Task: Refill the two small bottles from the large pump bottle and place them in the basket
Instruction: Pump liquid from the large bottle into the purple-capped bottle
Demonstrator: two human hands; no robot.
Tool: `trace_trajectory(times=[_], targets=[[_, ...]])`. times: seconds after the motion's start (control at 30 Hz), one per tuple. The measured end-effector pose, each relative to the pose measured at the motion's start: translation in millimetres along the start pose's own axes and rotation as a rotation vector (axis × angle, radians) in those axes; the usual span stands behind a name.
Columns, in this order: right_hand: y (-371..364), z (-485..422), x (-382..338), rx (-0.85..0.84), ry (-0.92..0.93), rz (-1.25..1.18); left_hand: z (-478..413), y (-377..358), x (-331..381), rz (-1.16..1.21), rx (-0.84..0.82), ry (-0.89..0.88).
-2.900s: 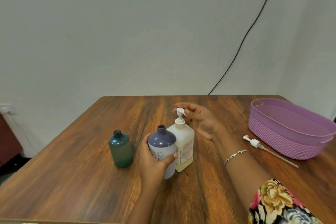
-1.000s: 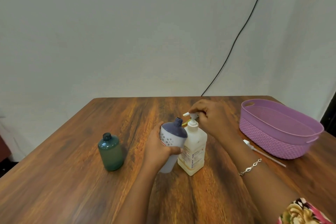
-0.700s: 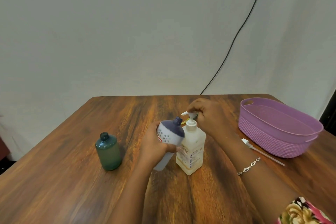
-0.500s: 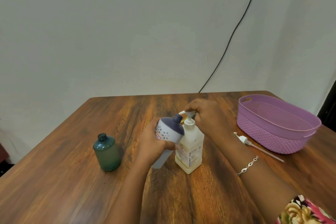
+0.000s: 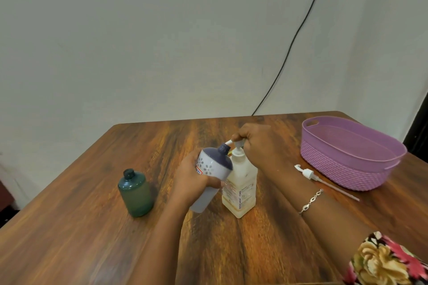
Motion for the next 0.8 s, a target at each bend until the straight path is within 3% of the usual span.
trace_trajectory(times=[0.27, 0.8], targets=[[-9.7, 7.8, 8.0, 0.108, 0.04, -0.005, -2.5, 2.0, -3.6, 0.013, -0.009, -0.011], [-2.4, 11.0, -2.1, 0.122, 0.077, -0.038, -0.7, 2.3, -2.6, 0.045, -0.016, -0.025]])
Point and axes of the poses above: each hand's wrist, its own z-axis away from the middle knuckle, its own y-axis out of the back of the hand, x = y × z, the point moved 9 cm from there along -z, towards the middle knuckle, and after that the axes turned 5 degrees about x, right-handed, at the moved point
